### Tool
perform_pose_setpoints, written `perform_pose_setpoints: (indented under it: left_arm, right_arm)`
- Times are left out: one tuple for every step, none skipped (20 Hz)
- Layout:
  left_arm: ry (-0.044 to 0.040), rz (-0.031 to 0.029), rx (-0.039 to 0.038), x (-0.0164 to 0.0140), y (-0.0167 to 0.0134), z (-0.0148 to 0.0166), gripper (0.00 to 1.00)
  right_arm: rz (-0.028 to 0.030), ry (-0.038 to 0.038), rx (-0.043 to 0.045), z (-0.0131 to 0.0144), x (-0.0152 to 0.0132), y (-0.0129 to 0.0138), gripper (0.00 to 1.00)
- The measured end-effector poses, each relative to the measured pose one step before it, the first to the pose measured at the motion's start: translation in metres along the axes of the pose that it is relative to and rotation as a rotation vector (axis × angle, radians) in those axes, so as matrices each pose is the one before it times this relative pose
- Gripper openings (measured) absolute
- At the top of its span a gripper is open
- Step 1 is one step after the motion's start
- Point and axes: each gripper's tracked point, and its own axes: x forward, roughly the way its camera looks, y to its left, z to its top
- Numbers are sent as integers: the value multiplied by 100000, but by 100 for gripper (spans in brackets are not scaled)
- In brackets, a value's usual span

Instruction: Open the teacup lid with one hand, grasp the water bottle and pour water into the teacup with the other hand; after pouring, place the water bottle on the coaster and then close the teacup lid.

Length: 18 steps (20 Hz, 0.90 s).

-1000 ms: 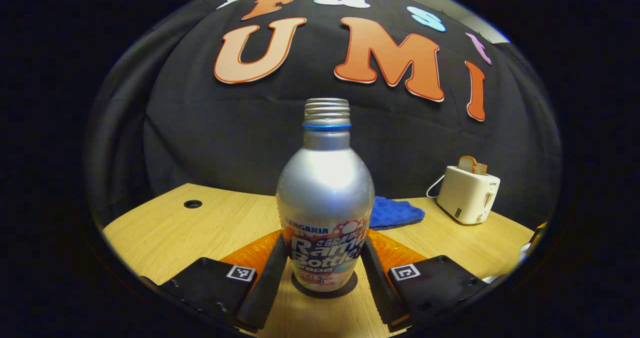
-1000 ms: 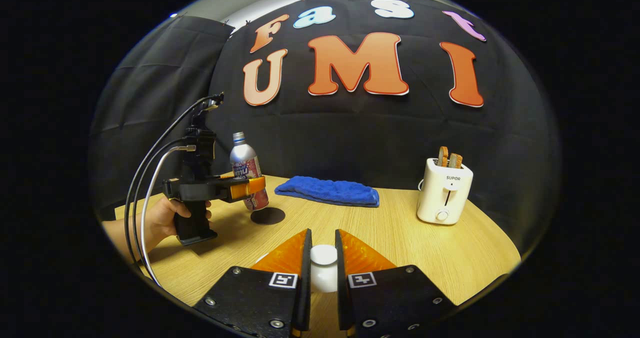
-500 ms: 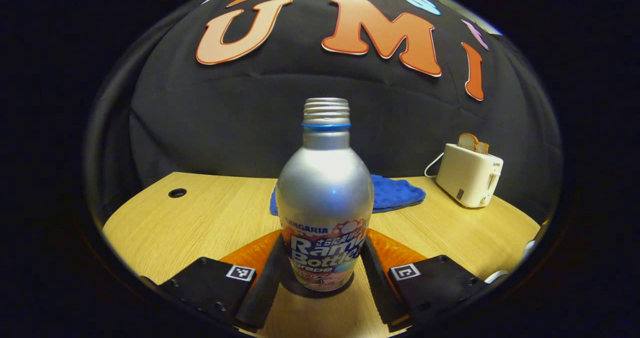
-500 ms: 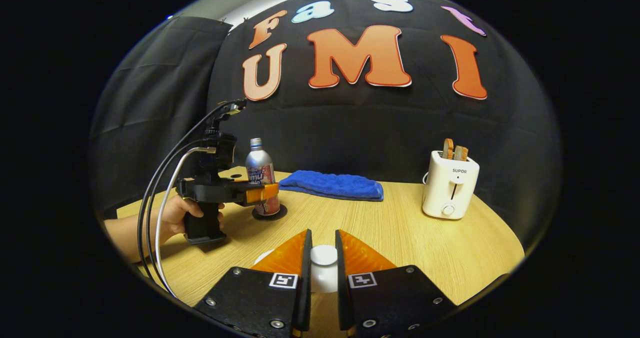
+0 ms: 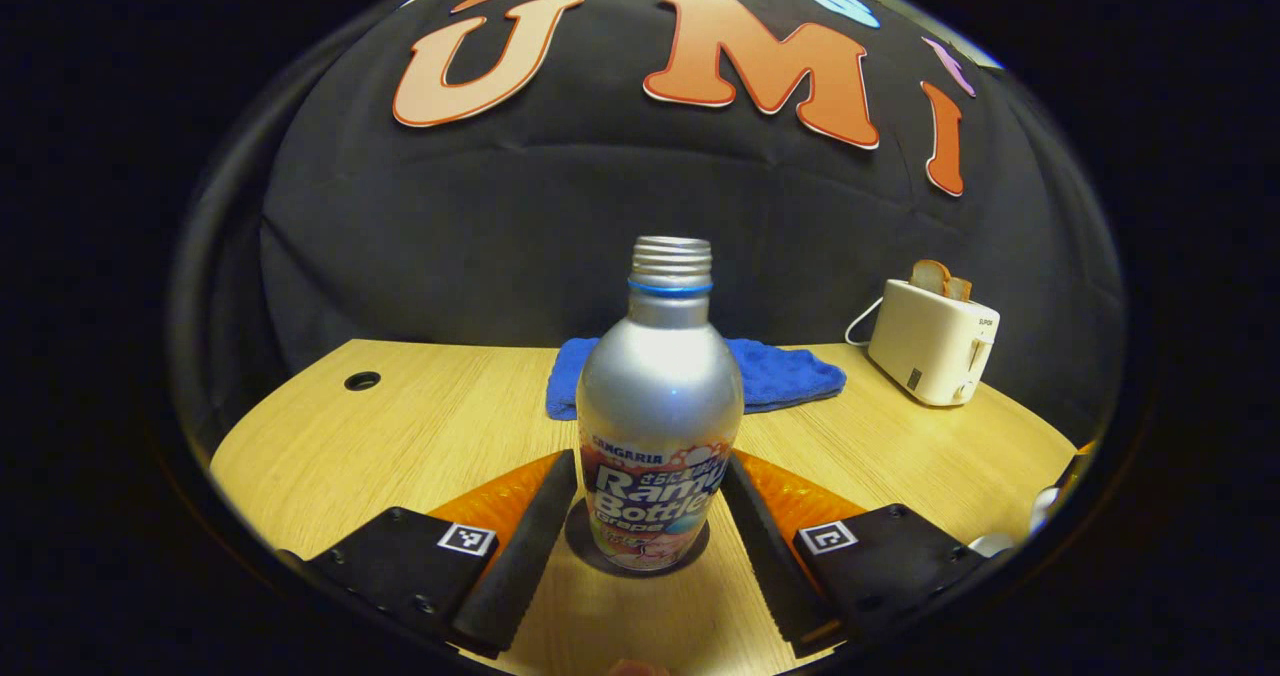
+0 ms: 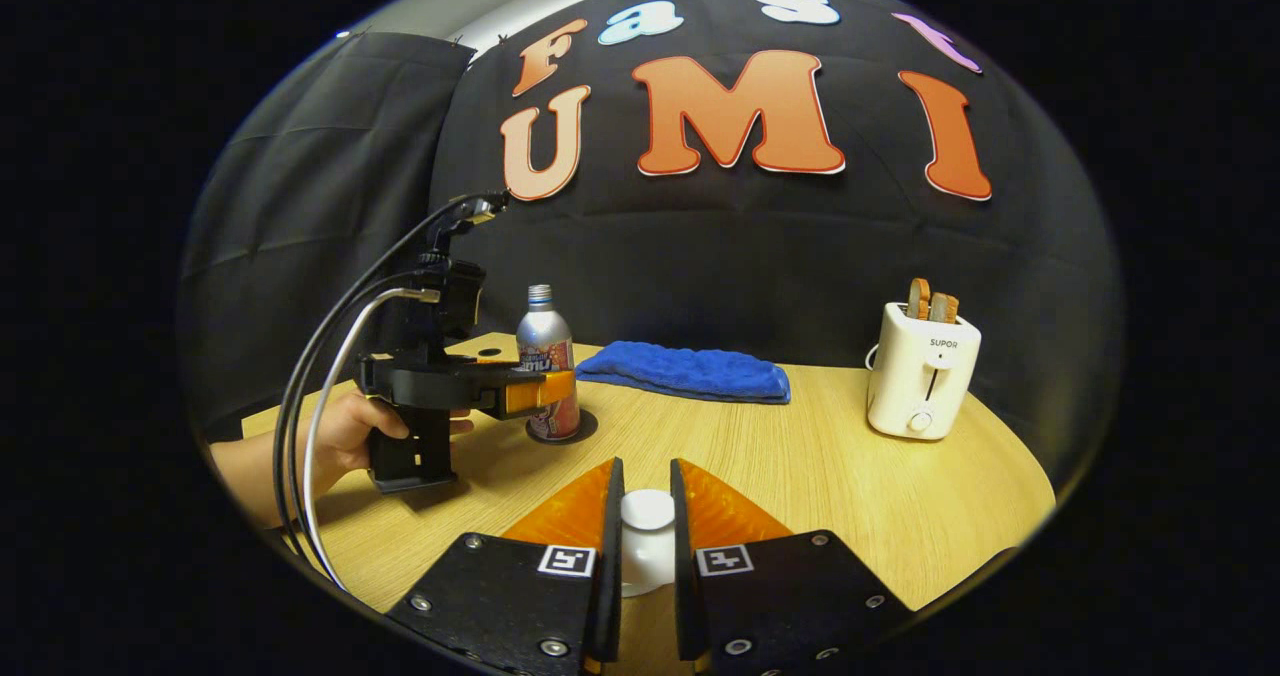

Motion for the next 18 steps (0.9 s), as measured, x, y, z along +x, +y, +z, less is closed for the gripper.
perform_pose_setpoints:
  left_arm:
    - [424, -423, 3502, -1390, -352, -567, 95]
    - [-741, -235, 1386, -717, -152, -39, 95]
    - [-917, -66, 1061, -861, -65, -145, 99]
    - [-823, -148, 675, -773, -38, -84, 99]
    - [-726, 11, 89, -659, -19, 4, 95]
    - [-1084, 130, -489, -652, 40, 156, 95]
    - [-1168, 18, -1319, -936, 112, 282, 99]
    - [-841, -128, -1063, -472, -26, 201, 99]
    - [-1022, 329, -536, -751, 111, 96, 94]
    - [-792, 831, -65, -691, 289, 115, 99]
    - [-1177, 1148, -103, -674, 319, 122, 99]
    - [-922, 880, -557, -531, 267, 195, 99]
    - [-670, 573, -799, -477, 167, 156, 99]
    - [-154, 423, -907, -498, 31, -32, 99]
    - [-205, 121, -435, -558, -31, 19, 99]
    - [-685, 555, -85, -281, 62, 142, 99]
    - [-624, 494, -22, -270, 82, 127, 99]
    - [-479, 574, -46, -316, 3, 95, 99]
  right_arm:
    - [780, 485, -250, -379, 320, 638, 23]
    - [211, 434, -345, -228, 363, 287, 23]
    - [420, 298, -104, -167, 207, 277, 23]
    - [206, 211, -71, -105, 233, 310, 23]
    - [75, 361, -646, -243, 213, 145, 19]
    - [-440, 76, -1393, -243, 205, 99, 23]
    - [-515, 745, -1450, -362, 172, -101, 23]
    - [-257, 549, -217, -200, 84, -73, 23]
    - [309, 690, 299, -357, 162, 122, 23]
    - [326, 460, 344, -183, 82, 126, 23]
    - [-68, -11, 69, -113, 70, 37, 22]
    - [60, -153, 237, -86, 162, 82, 23]
    - [770, 972, 621, -331, 260, 266, 23]
    - [393, 1505, 376, -622, 92, 252, 22]
    - [-1241, 130, -584, -115, 34, -221, 23]
    - [-214, -549, -584, 148, -59, -54, 23]
    - [-454, -684, -345, -51, 196, 39, 24]
    - [-109, -132, -607, -55, -126, -104, 25]
